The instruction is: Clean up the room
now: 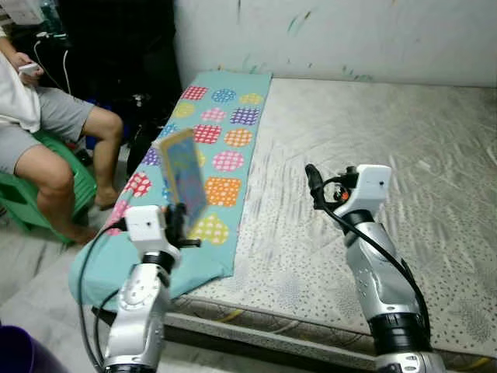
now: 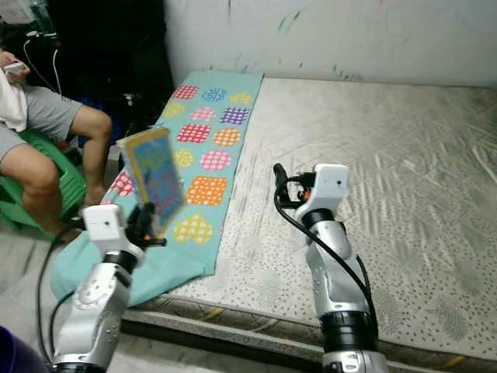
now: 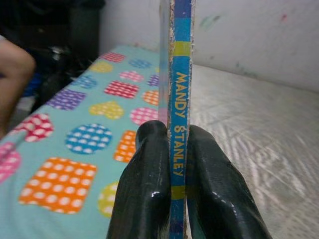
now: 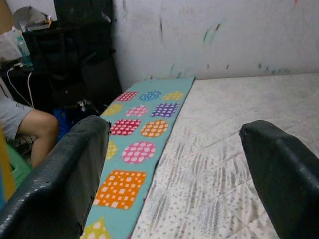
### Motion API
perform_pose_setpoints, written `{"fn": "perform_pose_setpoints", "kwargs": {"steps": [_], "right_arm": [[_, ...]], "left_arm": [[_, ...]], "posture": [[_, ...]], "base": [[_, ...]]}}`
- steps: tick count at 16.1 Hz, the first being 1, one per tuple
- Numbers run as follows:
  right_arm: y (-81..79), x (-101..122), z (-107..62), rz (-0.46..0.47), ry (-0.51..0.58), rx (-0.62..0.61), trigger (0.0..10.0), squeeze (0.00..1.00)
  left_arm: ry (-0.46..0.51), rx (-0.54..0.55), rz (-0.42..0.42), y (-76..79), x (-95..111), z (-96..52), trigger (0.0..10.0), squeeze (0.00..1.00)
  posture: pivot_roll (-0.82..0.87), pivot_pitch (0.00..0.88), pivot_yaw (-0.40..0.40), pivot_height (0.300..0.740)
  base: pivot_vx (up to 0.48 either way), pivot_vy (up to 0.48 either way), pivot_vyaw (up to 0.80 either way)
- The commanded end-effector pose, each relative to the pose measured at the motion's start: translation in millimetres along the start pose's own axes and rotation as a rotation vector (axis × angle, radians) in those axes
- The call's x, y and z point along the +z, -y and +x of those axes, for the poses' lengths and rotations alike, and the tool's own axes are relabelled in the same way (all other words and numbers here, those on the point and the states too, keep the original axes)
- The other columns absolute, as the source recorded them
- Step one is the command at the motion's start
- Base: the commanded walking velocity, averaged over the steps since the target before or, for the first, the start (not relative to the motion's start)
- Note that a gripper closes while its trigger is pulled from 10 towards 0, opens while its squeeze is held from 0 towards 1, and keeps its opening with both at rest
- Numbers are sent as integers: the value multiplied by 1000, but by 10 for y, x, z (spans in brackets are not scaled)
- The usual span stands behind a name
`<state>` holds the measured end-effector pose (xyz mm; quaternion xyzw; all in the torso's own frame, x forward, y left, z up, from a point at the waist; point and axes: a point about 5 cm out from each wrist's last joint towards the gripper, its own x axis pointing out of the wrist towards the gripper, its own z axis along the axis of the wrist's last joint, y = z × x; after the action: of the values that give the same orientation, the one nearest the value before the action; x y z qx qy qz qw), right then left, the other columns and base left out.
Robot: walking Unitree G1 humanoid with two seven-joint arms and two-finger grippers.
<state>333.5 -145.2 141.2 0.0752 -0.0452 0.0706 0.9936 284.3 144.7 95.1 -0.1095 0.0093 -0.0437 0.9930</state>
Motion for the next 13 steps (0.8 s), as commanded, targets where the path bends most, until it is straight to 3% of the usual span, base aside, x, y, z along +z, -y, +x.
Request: {"fn": "perform_pose_setpoints", "kwargs": {"steps": [1,3,4,6,11,13], "right_arm": [[-59,20,37,-4,9,11,10000,0],[-93,-20,14,-1,0,16,10000,0],[-66,-58,-24,-4,-11,5,10000,0],[3,-95,-83,-18,-21,-28,10000,0],[3,-97,-95,-21,-20,-32,10000,0],[17,-107,-95,-25,-24,-35,10000,0]], "left_arm": [[72,-15,12,38,192,66,5373,0],[68,-18,16,34,178,63,9294,0],[61,-24,16,27,166,51,10000,0],[49,-29,18,21,148,35,10000,0],[34,-45,28,47,131,48,10000,0],[34,-52,28,52,133,51,10000,0]], "posture": [[-88,0,69,740],[-87,0,63,740],[-85,0,60,740],[-83,0,59,740],[-89,0,63,740],[-89,0,63,740]], "base": [[0,0,0],[0,0,0],[0,0,0],[0,0,0],[0,0,0],[0,-266,0]]}}
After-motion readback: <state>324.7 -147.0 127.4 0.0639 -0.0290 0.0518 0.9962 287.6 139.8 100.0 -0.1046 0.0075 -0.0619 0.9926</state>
